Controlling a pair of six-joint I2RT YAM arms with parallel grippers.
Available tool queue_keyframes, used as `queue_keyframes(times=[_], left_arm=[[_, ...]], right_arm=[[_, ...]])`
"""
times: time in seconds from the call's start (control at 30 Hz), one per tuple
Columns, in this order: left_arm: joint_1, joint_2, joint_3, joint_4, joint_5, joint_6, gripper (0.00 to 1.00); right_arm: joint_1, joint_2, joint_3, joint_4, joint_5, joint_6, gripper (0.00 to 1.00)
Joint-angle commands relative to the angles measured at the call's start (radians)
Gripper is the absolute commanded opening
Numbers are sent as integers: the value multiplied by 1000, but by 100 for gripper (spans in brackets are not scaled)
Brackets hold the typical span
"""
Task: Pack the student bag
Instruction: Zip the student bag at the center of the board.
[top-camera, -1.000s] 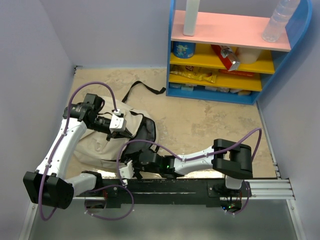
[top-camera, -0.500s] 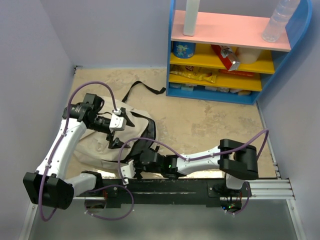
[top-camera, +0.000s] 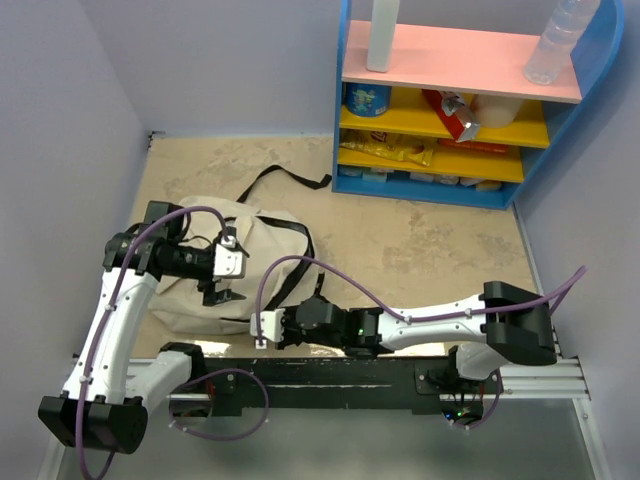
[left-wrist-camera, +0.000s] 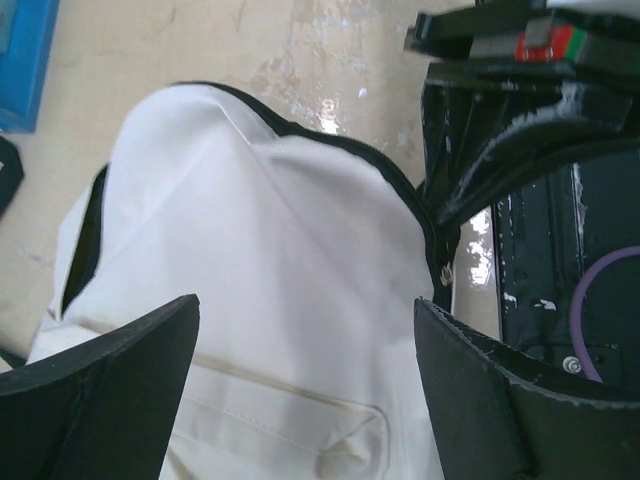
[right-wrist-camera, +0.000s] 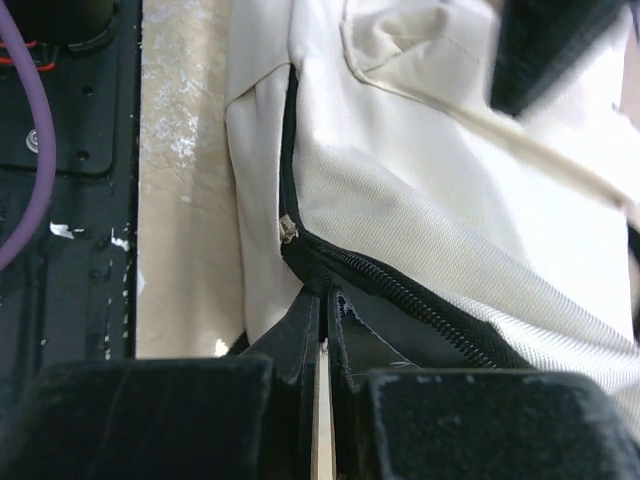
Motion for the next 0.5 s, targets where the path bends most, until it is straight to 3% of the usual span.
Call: queue_keyframes(times=[0.0, 0.17, 0.47], left_arm=[[3, -13, -49, -7, -43, -1, 86], [-13, -28, -129, -5, -52, 52, 85], [-61, -49, -268, 79, -66, 114, 86]], right_arm=[[7, -77, 8, -20, 106, 188, 0], [5, -7, 54, -120, 198, 268, 0], [-30, 1, 51, -131, 196, 336, 0]])
